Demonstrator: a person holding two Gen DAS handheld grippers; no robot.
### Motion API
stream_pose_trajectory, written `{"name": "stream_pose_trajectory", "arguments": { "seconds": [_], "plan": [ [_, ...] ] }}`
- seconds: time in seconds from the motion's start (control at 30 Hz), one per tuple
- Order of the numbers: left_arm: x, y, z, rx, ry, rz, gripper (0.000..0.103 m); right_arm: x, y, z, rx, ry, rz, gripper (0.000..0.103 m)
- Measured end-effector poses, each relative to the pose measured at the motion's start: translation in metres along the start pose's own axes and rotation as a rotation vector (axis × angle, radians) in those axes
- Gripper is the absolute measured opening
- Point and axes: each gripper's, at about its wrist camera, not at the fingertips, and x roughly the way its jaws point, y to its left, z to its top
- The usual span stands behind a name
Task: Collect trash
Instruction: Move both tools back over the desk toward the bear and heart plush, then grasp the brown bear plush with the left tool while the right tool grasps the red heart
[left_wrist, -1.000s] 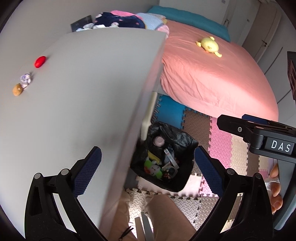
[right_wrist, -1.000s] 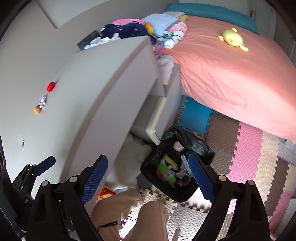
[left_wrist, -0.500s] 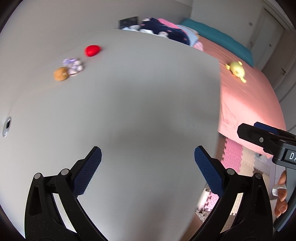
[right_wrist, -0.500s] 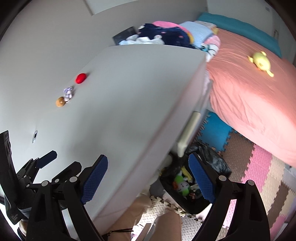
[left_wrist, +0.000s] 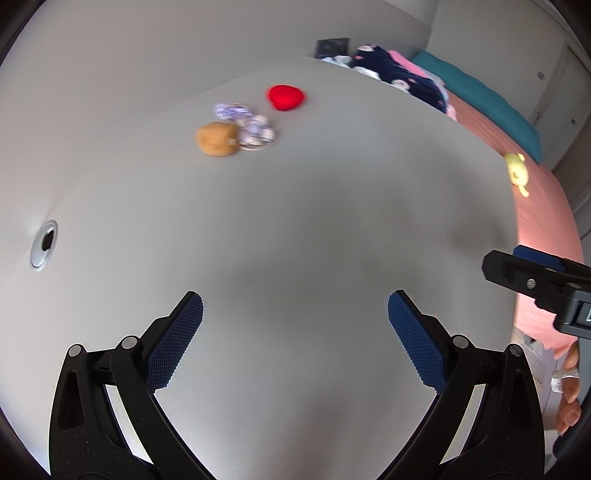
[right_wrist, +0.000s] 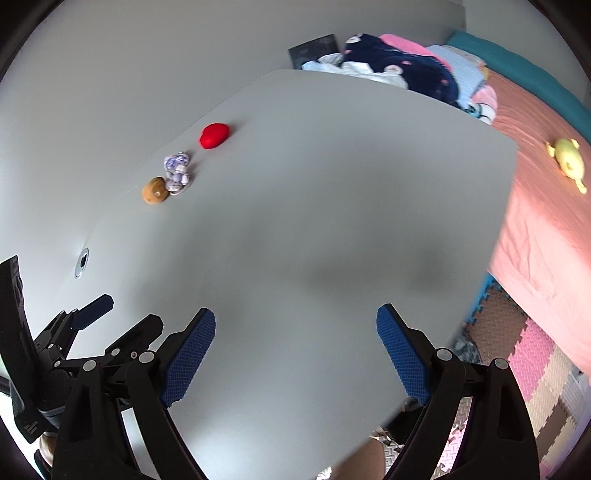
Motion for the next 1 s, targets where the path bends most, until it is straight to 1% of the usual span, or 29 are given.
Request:
{"name": "stream_pose_trajectory", "arguments": {
  "seconds": [0.2,0.27,0.4,0.43,0.47,0.57,0.63,0.73,0.9,0.97,1.0],
  "plan": [
    [0.008,0.035,0.015,-0.033,-0.008,0.038,0.097,0.019,0.02,0.028,-0.025,0.01,0.032,0.089],
    [0.011,0.046,0.023,-0.042,-0.009,0.045,0.097,0.027,0.027,0.038,-0.033,0.01,0.029,0.089],
    [0.018,0.066,0.038,-0.033,-0.02,0.071,0.097,0.048,0.041,0.057,-0.035,0.031,0.038,0.089],
    [0.019,0.07,0.042,-0.032,-0.024,0.074,0.094,0.052,0.044,0.062,-0.039,0.033,0.038,0.089],
    [0.022,0.075,0.047,-0.036,-0.028,0.076,0.089,0.058,0.049,0.068,-0.052,0.032,0.033,0.089],
    [0.029,0.086,0.059,-0.037,-0.023,0.075,0.084,0.07,0.06,0.081,-0.073,0.036,0.031,0.089],
    [0.035,0.089,0.068,-0.028,-0.022,0.081,0.084,0.076,0.066,0.088,-0.08,0.043,0.037,0.089],
    [0.043,0.093,0.081,-0.014,-0.022,0.071,0.084,0.087,0.077,0.105,-0.09,0.043,0.04,0.089],
    [0.054,0.089,0.1,0.026,-0.022,0.066,0.084,0.104,0.095,0.137,-0.09,0.042,0.06,0.089],
    [0.058,0.087,0.105,0.038,-0.023,0.066,0.084,0.11,0.102,0.147,-0.095,0.044,0.061,0.087],
    [0.06,0.088,0.108,0.042,-0.026,0.068,0.084,0.115,0.106,0.153,-0.098,0.048,0.062,0.085]
  ]
}}
